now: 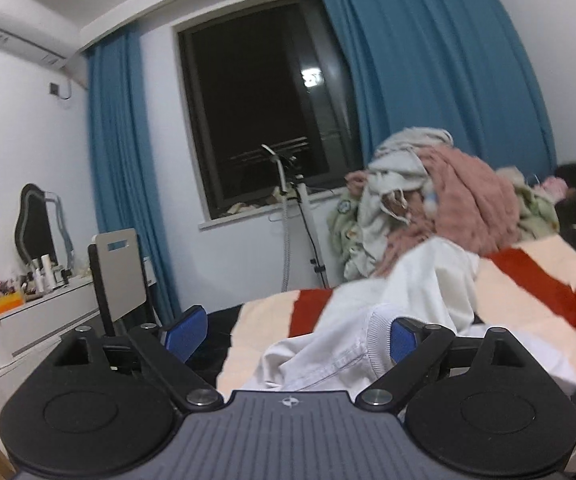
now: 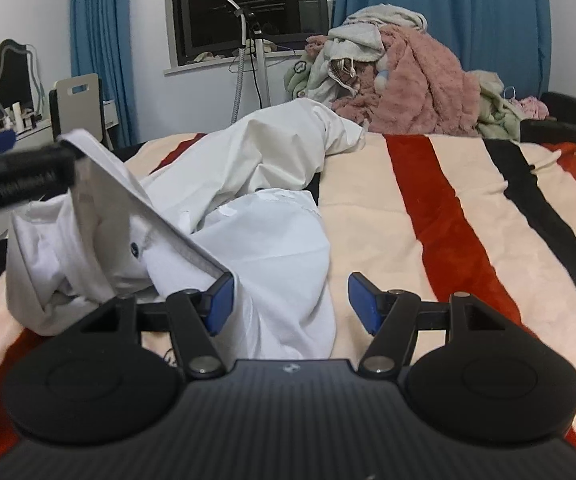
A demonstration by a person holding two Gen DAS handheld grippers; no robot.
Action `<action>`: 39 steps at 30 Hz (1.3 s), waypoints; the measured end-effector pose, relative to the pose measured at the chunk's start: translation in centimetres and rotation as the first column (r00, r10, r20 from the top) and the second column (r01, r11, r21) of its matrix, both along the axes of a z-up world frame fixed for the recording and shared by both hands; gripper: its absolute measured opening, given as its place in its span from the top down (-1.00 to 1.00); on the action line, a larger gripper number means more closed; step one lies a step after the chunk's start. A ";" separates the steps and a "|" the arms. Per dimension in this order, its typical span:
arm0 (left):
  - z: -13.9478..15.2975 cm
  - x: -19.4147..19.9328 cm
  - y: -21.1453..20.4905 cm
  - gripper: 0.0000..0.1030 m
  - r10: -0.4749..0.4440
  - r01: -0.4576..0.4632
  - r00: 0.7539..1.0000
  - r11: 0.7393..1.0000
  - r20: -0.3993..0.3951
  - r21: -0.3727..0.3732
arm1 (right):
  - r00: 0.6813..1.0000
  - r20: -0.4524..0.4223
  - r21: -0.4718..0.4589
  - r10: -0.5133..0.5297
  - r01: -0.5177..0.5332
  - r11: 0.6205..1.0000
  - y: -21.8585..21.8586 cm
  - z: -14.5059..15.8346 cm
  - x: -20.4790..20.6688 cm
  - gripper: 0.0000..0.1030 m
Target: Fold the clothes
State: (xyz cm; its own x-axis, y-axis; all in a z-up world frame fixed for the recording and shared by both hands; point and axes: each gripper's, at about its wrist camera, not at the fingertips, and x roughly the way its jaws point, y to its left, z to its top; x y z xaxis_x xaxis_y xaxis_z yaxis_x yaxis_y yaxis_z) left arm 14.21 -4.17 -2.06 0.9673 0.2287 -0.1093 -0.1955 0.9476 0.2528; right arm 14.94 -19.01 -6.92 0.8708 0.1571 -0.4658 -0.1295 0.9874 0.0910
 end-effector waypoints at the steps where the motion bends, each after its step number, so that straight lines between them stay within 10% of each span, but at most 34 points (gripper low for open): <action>1: 0.4 -0.6 0.2 -0.80 -0.002 0.002 1.000 1.000 0.006 -0.007 | 1.000 0.001 -0.006 0.003 -0.003 1.000 0.1 0.0 -0.1 -0.23; 10: 3.5 -6.9 1.1 -0.83 -0.042 0.045 0.998 0.998 0.056 -0.052 | 0.992 0.103 -0.021 -0.074 0.076 0.997 -0.8 2.0 -1.9 -0.23; 19: 5.2 -10.9 0.6 -0.84 -0.115 0.127 0.989 0.981 0.089 -0.145 | 0.905 0.355 0.150 -0.236 0.194 0.969 -4.9 6.4 -5.4 -0.25; 31: 6.8 -11.5 2.5 -0.83 -0.088 0.109 0.991 0.966 0.099 -0.235 | 0.987 -0.105 0.147 -0.121 0.136 0.980 -4.5 1.2 0.1 -0.23; 39: 6.2 -11.4 1.8 -0.84 -0.122 0.134 0.990 0.975 0.076 -0.180 | 0.917 0.211 0.274 -0.340 0.278 0.921 -7.7 5.4 -3.7 -0.28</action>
